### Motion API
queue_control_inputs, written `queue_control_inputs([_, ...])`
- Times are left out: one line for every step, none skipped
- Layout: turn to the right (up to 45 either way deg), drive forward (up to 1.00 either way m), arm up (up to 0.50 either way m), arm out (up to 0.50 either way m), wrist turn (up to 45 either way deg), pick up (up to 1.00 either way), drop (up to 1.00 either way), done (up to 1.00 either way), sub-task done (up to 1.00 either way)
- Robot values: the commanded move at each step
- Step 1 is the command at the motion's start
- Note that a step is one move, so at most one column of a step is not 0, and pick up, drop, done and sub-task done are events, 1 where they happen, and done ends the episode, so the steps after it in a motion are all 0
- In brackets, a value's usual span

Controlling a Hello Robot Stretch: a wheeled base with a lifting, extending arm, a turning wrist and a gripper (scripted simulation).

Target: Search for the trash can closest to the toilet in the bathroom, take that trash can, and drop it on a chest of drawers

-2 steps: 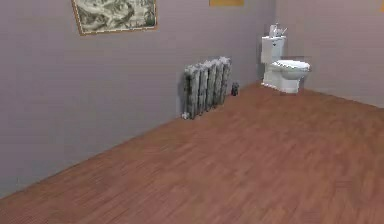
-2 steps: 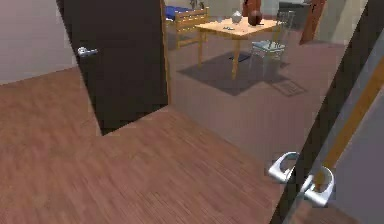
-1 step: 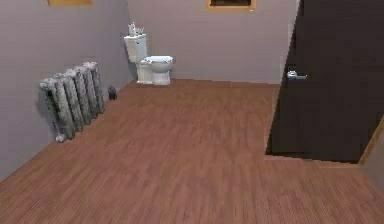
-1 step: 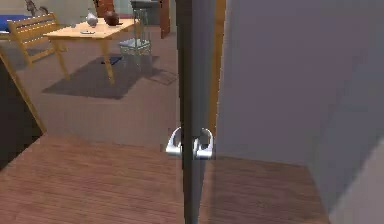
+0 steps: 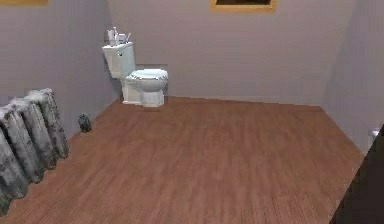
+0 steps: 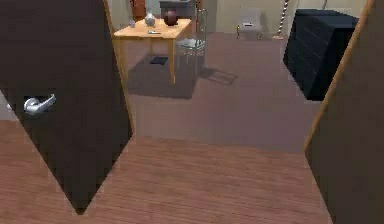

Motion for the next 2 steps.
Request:
queue_control_inputs([0.0,1.00,0.00,0.00,0.0,0.00,0.00,0.00,0.00])
queue_control_inputs([3.0,0.00,0.00,0.00,0.0,0.00,0.00,0.00,0.00])
